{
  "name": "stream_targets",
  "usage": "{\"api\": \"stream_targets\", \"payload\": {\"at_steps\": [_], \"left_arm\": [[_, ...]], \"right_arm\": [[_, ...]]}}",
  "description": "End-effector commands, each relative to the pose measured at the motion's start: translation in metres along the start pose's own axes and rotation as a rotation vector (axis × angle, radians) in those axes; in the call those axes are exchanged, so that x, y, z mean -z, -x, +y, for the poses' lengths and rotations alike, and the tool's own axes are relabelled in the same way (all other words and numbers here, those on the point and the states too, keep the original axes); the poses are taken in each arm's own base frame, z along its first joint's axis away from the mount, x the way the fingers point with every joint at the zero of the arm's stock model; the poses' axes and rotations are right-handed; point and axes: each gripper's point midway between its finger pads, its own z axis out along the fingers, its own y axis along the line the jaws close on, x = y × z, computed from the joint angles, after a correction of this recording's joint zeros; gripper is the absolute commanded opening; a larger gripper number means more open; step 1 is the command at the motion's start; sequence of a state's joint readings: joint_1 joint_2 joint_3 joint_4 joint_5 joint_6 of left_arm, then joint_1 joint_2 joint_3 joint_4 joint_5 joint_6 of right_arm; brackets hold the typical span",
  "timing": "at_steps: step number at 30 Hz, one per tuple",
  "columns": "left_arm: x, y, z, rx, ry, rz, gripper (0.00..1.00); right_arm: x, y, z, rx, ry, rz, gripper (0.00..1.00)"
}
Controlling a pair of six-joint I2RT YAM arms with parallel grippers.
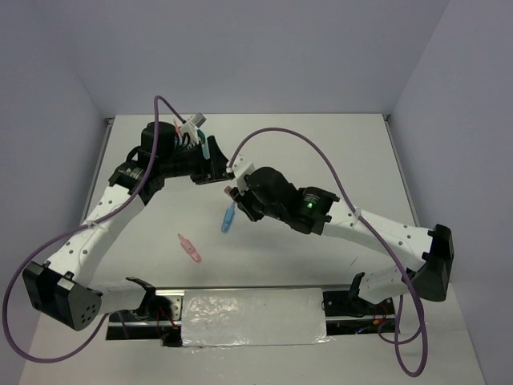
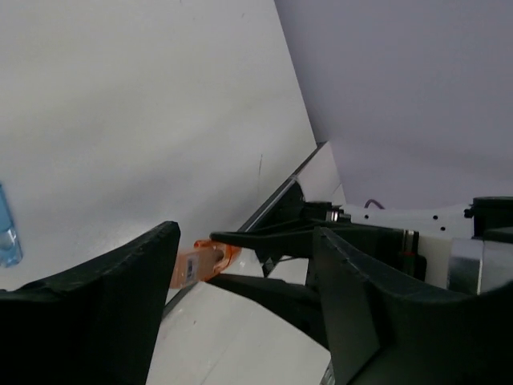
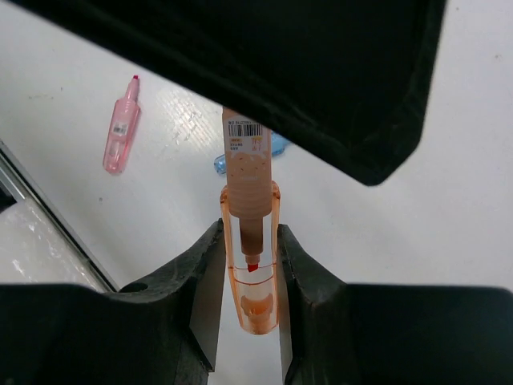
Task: Sort the stationery into containers
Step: Pick up the pen from the corner of the board.
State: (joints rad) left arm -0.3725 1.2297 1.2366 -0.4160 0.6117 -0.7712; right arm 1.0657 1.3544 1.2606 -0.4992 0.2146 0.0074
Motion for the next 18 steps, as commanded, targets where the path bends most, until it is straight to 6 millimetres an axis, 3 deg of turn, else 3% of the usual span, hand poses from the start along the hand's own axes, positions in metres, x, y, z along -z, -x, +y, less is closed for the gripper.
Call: {"api": "stream_targets", "payload": {"at_steps": [1, 6, 18], "left_arm": [[-0.006, 0.018, -0.016, -0.044, -0.041, -0.035, 0.76], [-0.007, 0.014, -0.006, -0.067, -0.011, -0.025, 0.75], [-0.016, 0.014, -0.019, -0.032, -0.132, -0.029, 0.78]], "right_arm": [[0.016, 0.019, -0.014, -0.050, -0.056, -0.025, 0.00], [0.024, 0.021, -0.021, -0.100, -0.052, -0.055, 0.00], [0.052, 0.044, -0.034, -0.200, -0.034, -0.199, 0.00]]}}
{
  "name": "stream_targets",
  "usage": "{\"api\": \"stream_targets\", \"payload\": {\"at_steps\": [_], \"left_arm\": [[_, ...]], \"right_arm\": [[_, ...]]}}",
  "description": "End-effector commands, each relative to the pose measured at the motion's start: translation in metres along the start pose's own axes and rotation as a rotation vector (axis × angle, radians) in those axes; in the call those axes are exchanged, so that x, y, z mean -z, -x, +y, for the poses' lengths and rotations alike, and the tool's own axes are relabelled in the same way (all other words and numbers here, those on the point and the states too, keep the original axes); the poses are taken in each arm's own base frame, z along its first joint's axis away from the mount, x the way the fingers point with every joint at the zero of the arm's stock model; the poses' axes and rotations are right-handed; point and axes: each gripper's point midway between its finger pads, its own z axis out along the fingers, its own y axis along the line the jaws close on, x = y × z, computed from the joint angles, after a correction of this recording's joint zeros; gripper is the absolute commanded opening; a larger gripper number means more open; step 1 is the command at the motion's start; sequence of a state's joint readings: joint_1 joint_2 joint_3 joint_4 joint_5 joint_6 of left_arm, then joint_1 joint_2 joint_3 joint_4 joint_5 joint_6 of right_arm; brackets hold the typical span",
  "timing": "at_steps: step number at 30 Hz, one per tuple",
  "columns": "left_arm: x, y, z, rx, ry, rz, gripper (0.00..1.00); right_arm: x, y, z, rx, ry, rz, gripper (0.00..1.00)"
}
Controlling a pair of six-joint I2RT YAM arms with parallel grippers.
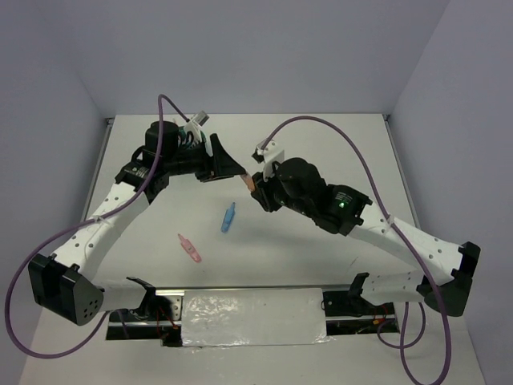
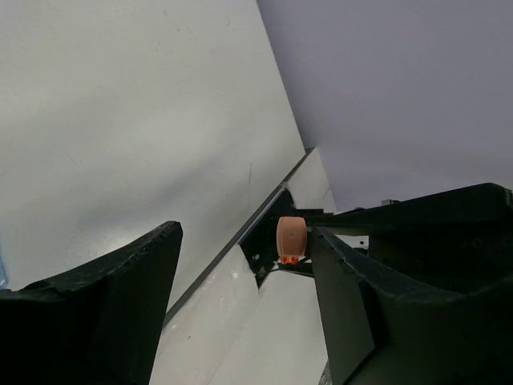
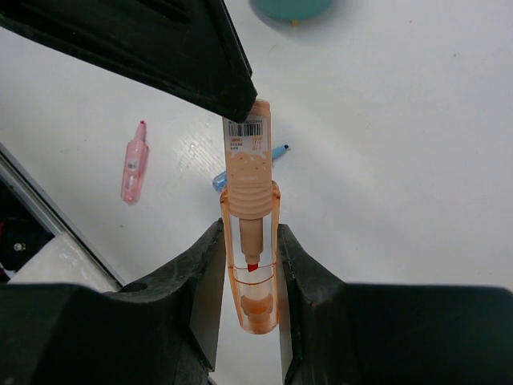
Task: Sort the stationery into containers
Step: Pick up the pen from the corner of the board, then close the pen cap on the pen.
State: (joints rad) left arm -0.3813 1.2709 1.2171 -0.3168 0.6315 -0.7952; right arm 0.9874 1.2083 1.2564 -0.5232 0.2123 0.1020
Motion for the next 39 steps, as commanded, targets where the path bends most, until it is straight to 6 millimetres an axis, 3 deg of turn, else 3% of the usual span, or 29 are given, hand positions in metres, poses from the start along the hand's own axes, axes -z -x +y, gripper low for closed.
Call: {"api": "stream_targets", "payload": {"at_steps": [1, 6, 11, 13, 18, 20, 21, 26, 27, 30, 33, 39], "left_arm": [[-0.001, 0.007, -0.022, -0.024, -0.110, -0.019, 0.77], [0.000, 0.012, -0.037, -0.014, -0.178, -0.038, 0.61], [-0.001, 0.009, -0.043, -0.018, -0.202, -0.029, 0.61], [-0.003, 0.006, -0.044, -0.019, -0.203, -0.018, 0.51], [-0.010, -0.003, -0.037, -0.013, -0.183, 0.008, 0.47], [-0.011, -0.004, -0.036, -0.014, -0.181, 0.010, 0.37], [-0.012, -0.004, -0.036, -0.014, -0.184, 0.015, 0.24], [-0.018, -0.003, -0.029, -0.016, -0.151, 0.029, 0.20], [-0.017, -0.002, -0.029, -0.017, -0.150, 0.030, 0.09], [-0.018, 0.001, -0.028, -0.015, -0.132, 0.022, 0.00], [-0.019, 0.006, -0.030, 0.005, -0.126, 0.001, 0.00], [-0.017, 0.012, -0.050, 0.034, -0.185, -0.036, 0.00]], "right_arm": [[0.007, 0.021, 0.003, -0.045, 0.028, -0.081, 0.00], [0.004, 0.022, 0.004, -0.055, 0.026, -0.072, 0.00], [0.003, 0.026, 0.001, -0.065, 0.002, -0.067, 0.00], [0.002, 0.027, -0.002, -0.080, -0.015, -0.063, 0.00], [0.001, 0.034, 0.001, -0.089, -0.001, -0.051, 0.00], [0.002, 0.037, 0.002, -0.099, 0.003, -0.063, 0.00], [0.003, 0.038, 0.002, -0.102, 0.007, -0.065, 0.00], [0.007, 0.045, 0.004, -0.114, 0.018, -0.080, 0.00], [0.007, 0.045, 0.004, -0.114, 0.018, -0.080, 0.00], [0.008, 0.045, 0.004, -0.119, 0.022, -0.084, 0.01], [0.009, 0.043, 0.004, -0.137, 0.023, -0.097, 0.07], [0.014, 0.057, -0.001, -0.182, -0.004, -0.168, 0.01]]}}
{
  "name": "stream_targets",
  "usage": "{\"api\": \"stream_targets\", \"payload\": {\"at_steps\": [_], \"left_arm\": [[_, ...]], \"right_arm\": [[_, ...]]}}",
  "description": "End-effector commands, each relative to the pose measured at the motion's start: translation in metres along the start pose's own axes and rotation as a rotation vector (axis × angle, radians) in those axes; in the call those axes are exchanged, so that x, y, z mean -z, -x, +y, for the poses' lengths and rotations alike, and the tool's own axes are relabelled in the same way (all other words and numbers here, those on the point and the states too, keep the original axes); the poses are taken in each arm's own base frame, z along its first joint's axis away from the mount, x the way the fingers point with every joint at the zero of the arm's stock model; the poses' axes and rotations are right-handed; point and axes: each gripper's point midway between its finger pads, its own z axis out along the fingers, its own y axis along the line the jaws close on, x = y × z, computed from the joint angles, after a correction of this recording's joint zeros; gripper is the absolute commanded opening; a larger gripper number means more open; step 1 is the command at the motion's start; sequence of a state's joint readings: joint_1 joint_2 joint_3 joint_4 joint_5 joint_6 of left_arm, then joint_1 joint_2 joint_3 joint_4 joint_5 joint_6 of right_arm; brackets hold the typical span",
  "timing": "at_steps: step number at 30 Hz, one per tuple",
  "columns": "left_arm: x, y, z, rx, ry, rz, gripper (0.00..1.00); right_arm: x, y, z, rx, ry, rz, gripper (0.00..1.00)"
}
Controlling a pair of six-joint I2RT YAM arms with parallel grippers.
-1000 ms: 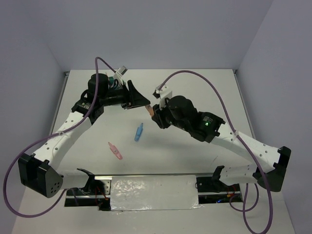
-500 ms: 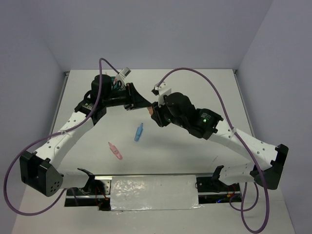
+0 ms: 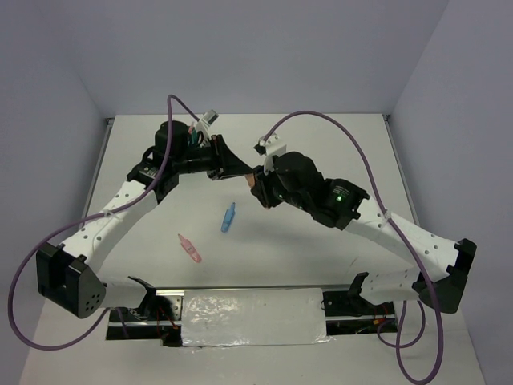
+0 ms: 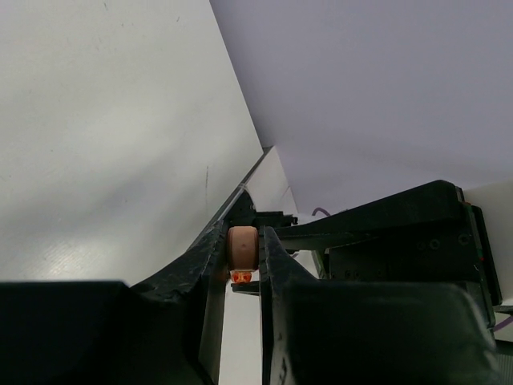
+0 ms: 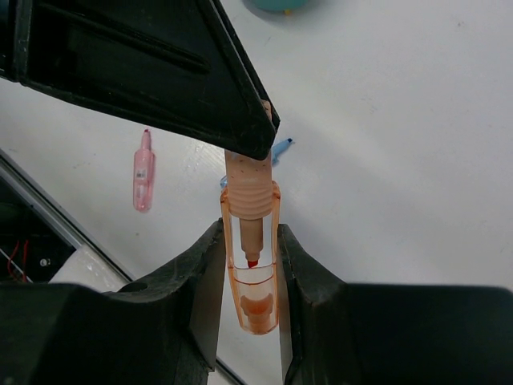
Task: Sort the stationery into containers
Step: Close the pen cap on the pen.
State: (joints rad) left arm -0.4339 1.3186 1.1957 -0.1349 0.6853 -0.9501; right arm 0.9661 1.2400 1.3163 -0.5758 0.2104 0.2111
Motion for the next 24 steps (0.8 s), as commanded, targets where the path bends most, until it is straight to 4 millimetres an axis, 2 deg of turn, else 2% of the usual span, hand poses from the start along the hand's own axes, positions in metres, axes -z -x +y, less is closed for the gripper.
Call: {"api": "stream_targets", "payload": {"at_steps": [1, 6, 7, 9, 10, 14, 16, 18, 19, 24], "left_arm": [[0.001, 0.011, -0.029, -0.018, -0.072, -0.056, 0.00], [-0.006, -0.005, -0.035, 0.033, -0.111, -0.030, 0.00], [-0.006, -0.008, -0.038, 0.048, -0.118, -0.027, 0.00], [-0.008, -0.017, -0.039, 0.056, -0.126, -0.006, 0.00], [-0.009, -0.023, -0.041, 0.050, -0.125, 0.008, 0.00], [-0.004, -0.040, -0.027, 0.012, -0.065, 0.049, 0.00], [-0.001, -0.048, -0.031, -0.013, -0.094, 0.069, 0.00], [-0.001, -0.058, -0.027, -0.027, -0.081, 0.089, 0.00], [-0.004, -0.064, -0.028, -0.035, -0.074, 0.097, 0.00], [-0.003, -0.077, -0.028, 0.008, -0.103, 0.105, 0.00]], "right_arm": [[0.018, 0.055, 0.006, -0.071, 0.026, -0.207, 0.00], [0.023, 0.096, 0.003, -0.060, 0.029, -0.327, 0.00], [0.024, 0.109, 0.000, -0.066, 0.025, -0.356, 0.00], [0.025, 0.121, 0.000, -0.044, 0.035, -0.382, 0.00], [0.026, 0.134, -0.001, -0.040, 0.030, -0.405, 0.00], [0.032, 0.165, -0.003, 0.002, 0.029, -0.445, 0.00], [0.031, 0.180, 0.000, 0.007, 0.041, -0.448, 0.00], [0.034, 0.197, 0.003, 0.010, 0.052, -0.479, 0.00], [0.024, 0.197, 0.007, 0.017, 0.062, -0.462, 0.00], [0.014, 0.218, 0.011, 0.011, 0.073, -0.485, 0.00]]}}
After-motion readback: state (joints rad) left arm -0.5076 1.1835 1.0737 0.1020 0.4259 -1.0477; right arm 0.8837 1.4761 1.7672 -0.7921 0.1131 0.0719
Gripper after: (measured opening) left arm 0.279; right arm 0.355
